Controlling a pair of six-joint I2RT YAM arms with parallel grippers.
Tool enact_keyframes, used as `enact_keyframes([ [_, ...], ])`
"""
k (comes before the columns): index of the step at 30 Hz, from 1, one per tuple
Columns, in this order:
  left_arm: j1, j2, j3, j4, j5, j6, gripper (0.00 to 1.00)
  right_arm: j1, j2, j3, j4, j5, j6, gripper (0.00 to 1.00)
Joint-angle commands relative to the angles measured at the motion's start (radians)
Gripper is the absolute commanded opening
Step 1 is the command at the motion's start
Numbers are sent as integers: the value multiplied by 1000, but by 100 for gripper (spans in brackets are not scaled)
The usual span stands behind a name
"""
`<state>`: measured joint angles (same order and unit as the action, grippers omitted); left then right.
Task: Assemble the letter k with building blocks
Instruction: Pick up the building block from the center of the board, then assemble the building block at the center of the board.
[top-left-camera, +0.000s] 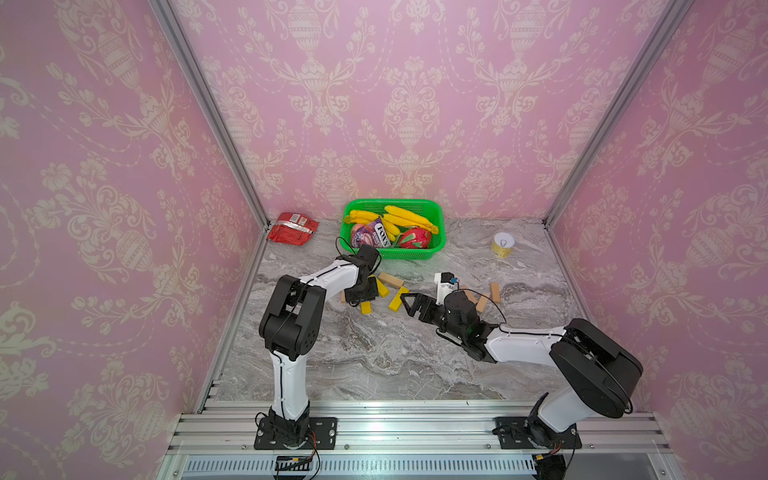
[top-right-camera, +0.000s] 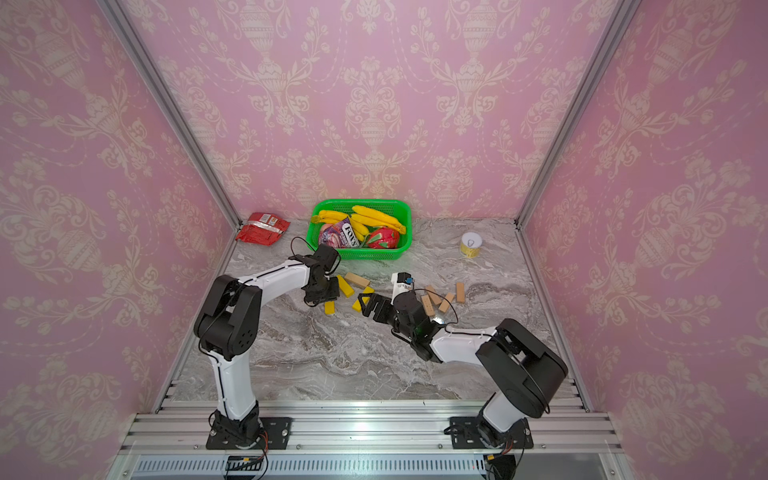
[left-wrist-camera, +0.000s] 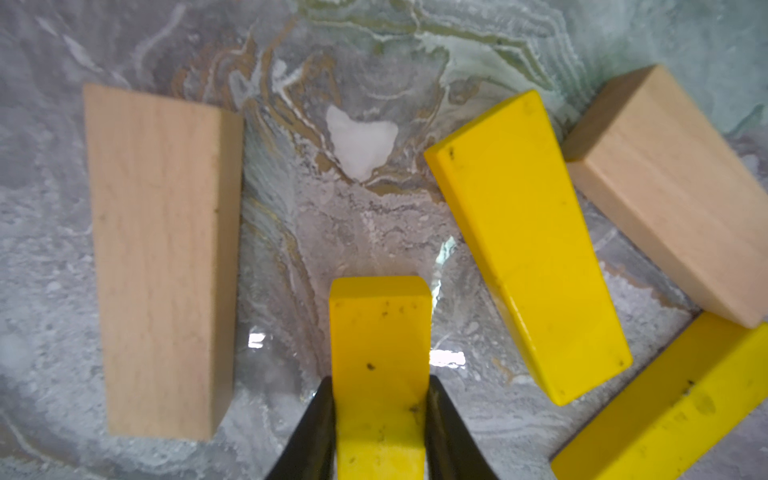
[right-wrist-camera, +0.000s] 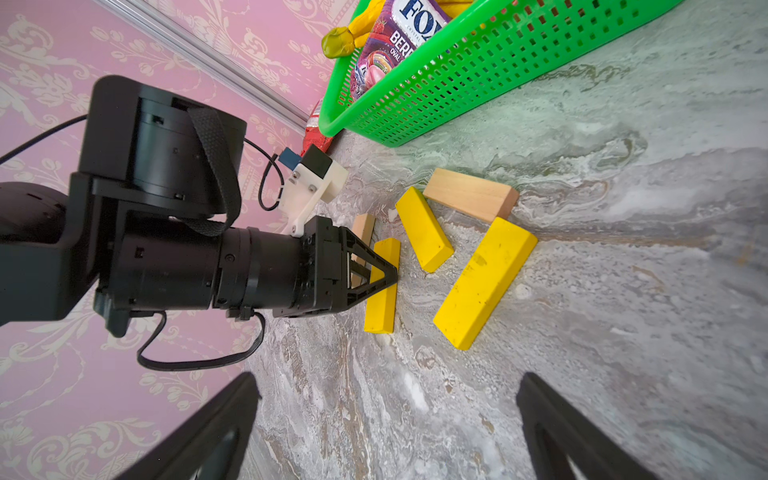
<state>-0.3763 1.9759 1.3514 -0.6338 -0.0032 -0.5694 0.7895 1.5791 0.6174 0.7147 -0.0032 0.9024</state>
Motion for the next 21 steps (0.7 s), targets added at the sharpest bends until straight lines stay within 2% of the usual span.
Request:
enact_keyframes([
  [1, -5, -54, -27, -55, 8, 62, 6, -1, -24, 14, -29, 3, 28, 100],
  [6, -4, -111, -46, -73, 31, 83, 6, 12, -25, 39, -87, 1, 30, 100],
  [11, -4, -168, -58, -127, 8, 123, 6, 13, 10, 99, -178, -81, 75, 100],
  [14, -3, -214, -101, -127, -6, 128, 6, 19, 38, 147, -240, -127, 74, 100],
  [21, -1, -285, -183, -141, -22, 131, 6, 43, 28, 175, -309, -150, 67, 100],
])
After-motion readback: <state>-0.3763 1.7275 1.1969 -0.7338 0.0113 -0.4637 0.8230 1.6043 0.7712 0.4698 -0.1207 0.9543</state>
